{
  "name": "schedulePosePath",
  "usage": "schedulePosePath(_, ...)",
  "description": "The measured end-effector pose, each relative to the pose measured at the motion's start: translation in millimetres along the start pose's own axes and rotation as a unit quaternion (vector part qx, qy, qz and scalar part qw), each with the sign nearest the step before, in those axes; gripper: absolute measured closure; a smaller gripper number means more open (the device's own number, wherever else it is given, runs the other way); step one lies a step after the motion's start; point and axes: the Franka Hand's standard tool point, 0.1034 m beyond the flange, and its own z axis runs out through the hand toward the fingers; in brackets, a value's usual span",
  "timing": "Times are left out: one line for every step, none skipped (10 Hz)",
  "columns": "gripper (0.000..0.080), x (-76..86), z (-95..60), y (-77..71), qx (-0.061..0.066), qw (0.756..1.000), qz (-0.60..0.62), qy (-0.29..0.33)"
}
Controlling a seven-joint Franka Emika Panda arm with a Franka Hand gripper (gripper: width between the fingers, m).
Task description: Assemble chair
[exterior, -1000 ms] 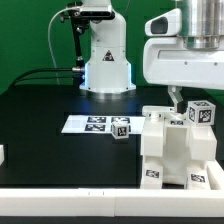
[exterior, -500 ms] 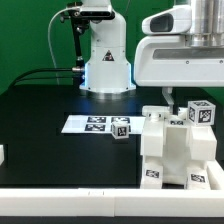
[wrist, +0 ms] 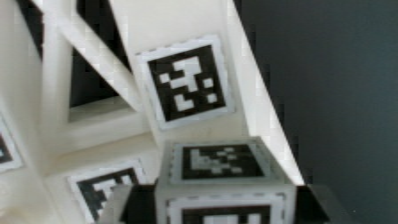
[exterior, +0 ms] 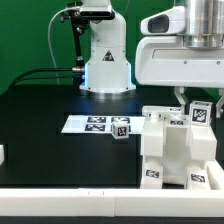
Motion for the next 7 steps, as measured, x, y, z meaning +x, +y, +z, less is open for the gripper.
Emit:
schedulePosePath(0.0519, -0.2, 0.0, -0.3, 0.002, 0.999, 0.045, -0.001)
schedulePosePath(0.0519, 0.1, -0.1, -0.3, 0.002, 0.996, 0.084, -0.001)
schedulePosePath(0.0519, 0.9, -0.7, -0.4, 0.002, 0.991, 0.132, -0.001)
schedulePosePath(0.0519, 1.2, -0.8, -0.4, 0.004, 0.983, 0.183, -0.002)
schedulePosePath(0.0519, 1.1, -0.5, -0.5, 0.010, 0.968, 0.251, -0.002)
schedulePosePath(0.0518, 1.4, 1.0, 0.0, 0.020, 0.931, 0.365, 0.000)
schedulePosePath(0.0518, 1.4, 1.2, 0.0, 0.023, 0.909, 0.416, -0.005)
